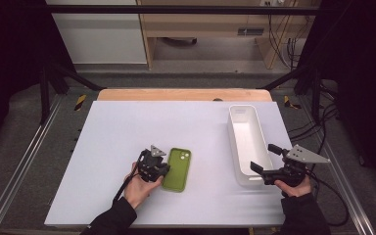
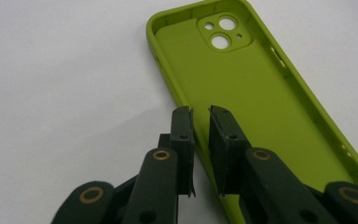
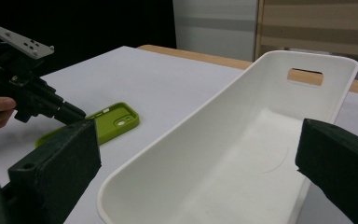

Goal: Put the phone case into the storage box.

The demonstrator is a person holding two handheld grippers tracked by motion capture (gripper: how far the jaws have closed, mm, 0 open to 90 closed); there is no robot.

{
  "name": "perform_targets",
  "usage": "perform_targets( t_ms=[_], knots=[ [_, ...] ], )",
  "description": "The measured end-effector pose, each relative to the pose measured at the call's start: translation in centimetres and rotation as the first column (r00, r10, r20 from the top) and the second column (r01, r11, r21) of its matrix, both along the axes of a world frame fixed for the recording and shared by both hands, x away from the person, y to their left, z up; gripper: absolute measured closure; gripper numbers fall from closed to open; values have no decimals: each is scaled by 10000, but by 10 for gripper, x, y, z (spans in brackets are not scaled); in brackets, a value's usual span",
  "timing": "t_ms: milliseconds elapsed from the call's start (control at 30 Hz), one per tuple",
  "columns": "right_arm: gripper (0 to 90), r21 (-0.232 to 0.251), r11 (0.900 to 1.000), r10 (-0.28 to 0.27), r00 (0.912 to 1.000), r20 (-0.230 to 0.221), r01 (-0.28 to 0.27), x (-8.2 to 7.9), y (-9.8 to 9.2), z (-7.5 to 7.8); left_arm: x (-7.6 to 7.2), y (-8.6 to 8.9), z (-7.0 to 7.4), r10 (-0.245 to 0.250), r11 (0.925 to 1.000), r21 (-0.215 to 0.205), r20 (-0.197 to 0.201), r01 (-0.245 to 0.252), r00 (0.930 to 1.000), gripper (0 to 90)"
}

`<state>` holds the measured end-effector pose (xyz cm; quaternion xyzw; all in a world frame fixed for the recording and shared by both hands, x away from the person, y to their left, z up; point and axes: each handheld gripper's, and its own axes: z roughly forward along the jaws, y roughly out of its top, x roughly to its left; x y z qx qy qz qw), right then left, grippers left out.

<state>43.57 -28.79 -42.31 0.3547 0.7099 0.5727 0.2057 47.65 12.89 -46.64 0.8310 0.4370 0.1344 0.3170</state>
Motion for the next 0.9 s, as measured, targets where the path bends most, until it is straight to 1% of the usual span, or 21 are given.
perform_targets(
  t_ms=[233, 600, 733, 800, 900],
  knots=[
    [5, 0, 10000, -4, 10000, -13, 4, 0, 0, 0, 0, -1, 0, 59, 9999, 101, 30, -60, 10000, 841],
    [5, 6, 10000, -33, 10000, -9, 33, 0, 0, 0, 1, -1, 1, 70, 9998, 158, 52, -71, 10000, 863],
    [5, -7, 10000, -39, 10000, -20, 39, 0, 0, 0, 2, -2, 1, -15, 9997, 235, 67, 13, 10000, 866],
    [6, 2, 10000, -36, 10000, -13, 36, 0, 0, 0, 3, -2, 2, -129, 9992, 375, 65, 126, 9999, 868],
    [6, 6, 10000, -39, 10000, -16, 39, 0, 0, 0, 3, -3, 2, -174, 9990, 413, 91, 170, 9998, 868]
  ],
)
